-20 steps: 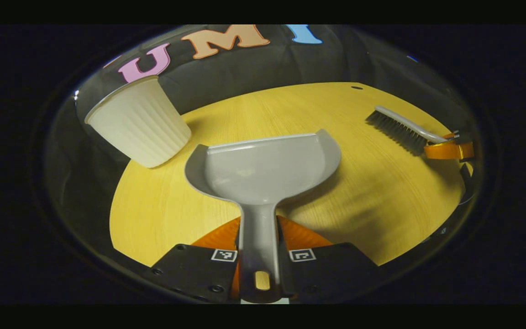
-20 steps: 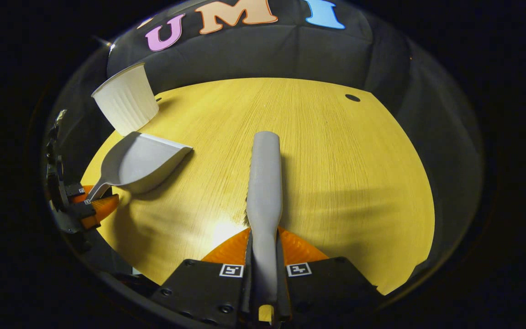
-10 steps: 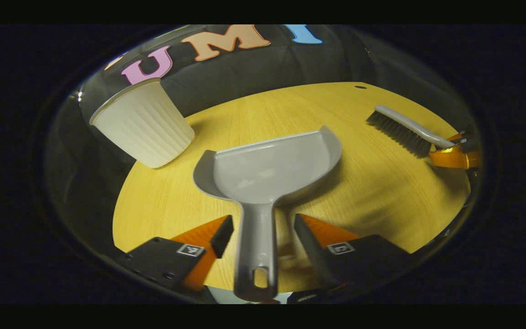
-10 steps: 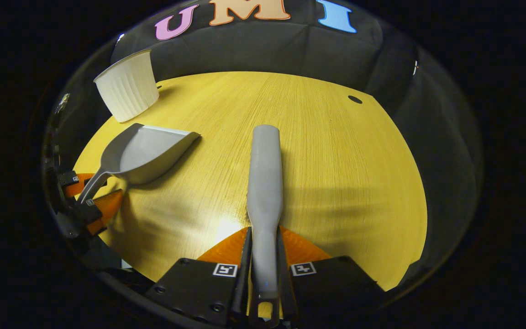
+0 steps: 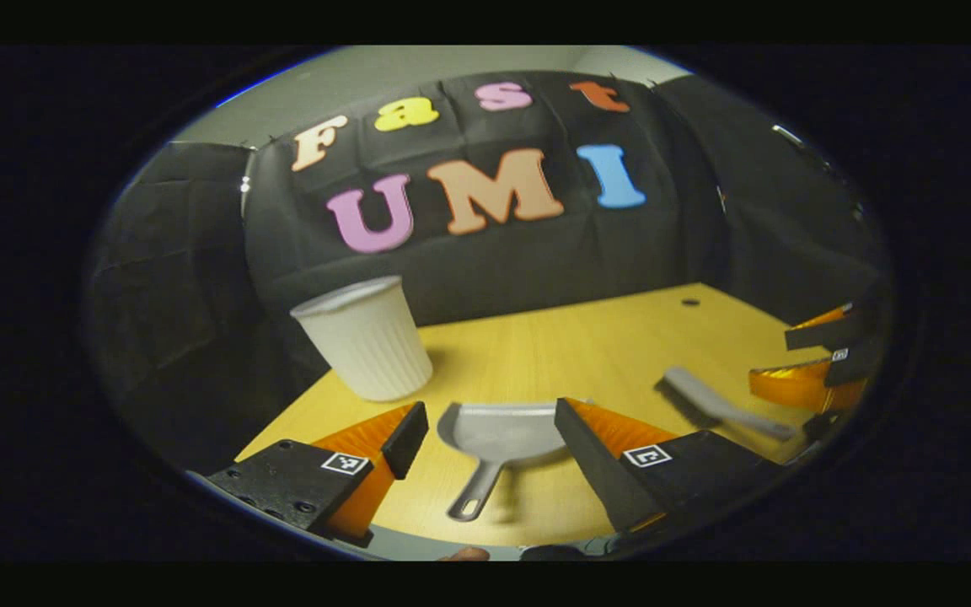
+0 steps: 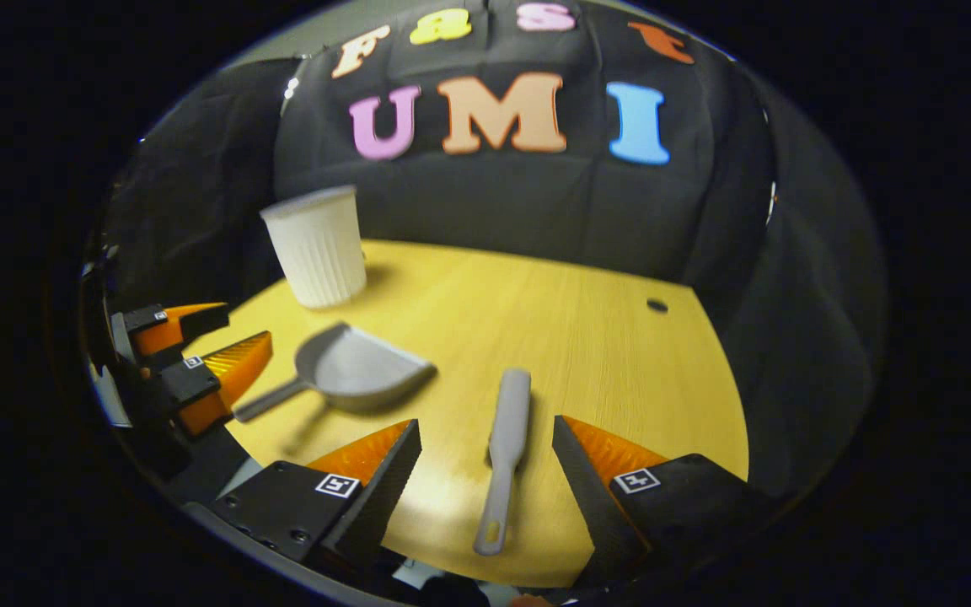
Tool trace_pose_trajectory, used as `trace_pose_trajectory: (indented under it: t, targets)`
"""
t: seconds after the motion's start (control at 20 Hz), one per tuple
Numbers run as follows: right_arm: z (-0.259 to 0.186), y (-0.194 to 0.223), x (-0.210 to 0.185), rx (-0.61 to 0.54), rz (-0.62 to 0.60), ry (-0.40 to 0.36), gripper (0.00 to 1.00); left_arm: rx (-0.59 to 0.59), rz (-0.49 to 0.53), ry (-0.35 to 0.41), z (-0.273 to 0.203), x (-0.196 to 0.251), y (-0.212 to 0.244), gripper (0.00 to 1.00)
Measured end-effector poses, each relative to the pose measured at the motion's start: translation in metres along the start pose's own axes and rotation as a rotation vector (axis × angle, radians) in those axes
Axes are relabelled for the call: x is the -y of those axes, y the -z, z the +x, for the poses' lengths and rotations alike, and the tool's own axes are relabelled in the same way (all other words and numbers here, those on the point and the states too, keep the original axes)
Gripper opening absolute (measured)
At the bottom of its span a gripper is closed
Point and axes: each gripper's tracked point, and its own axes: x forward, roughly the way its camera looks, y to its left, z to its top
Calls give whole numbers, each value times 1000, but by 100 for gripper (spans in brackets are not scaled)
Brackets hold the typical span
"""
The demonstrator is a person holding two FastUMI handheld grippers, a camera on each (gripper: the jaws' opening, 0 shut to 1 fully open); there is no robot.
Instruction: Pick up the small broom and dustpan from the desktop, sweep the trash into the dustpan with the broom, and then empty the trash into the garbage bin.
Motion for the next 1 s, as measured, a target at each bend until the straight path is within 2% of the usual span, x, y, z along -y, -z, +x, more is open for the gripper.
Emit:
trace_pose_trajectory:
  t: [0.1, 0.25, 0.35, 0.45, 0.5, 0.7, 0.75, 0.8, 1.0]
  targets:
    - [-20, -66, -11, 194, 18, -2, 92, 189, -87, 18, -10, 5, -65, 93]
    - [-52, -133, -19, 394, 25, 71, 92, 310, -179, 119, -27, 8, -124, 93]
    - [-93, -147, -9, 450, 56, 123, 92, 322, -187, 186, -28, 13, -150, 92]
    - [-124, -165, -5, 517, 85, 162, 92, 390, -174, 201, -30, 3, -171, 93]
    - [-122, -164, -4, 516, 92, 197, 92, 406, -161, 208, -28, -3, -176, 93]
    - [-107, -153, -13, 477, 88, 243, 92, 427, -128, 267, -21, -1, -178, 93]
    - [-107, -152, -14, 473, 87, 253, 92, 417, -128, 279, -20, 1, -174, 97]
    - [-108, -151, -17, 474, 89, 258, 92, 408, -128, 289, -19, 2, -172, 93]
    - [-114, -154, -21, 489, 111, 279, 92, 397, -129, 326, -21, 2, -171, 93]
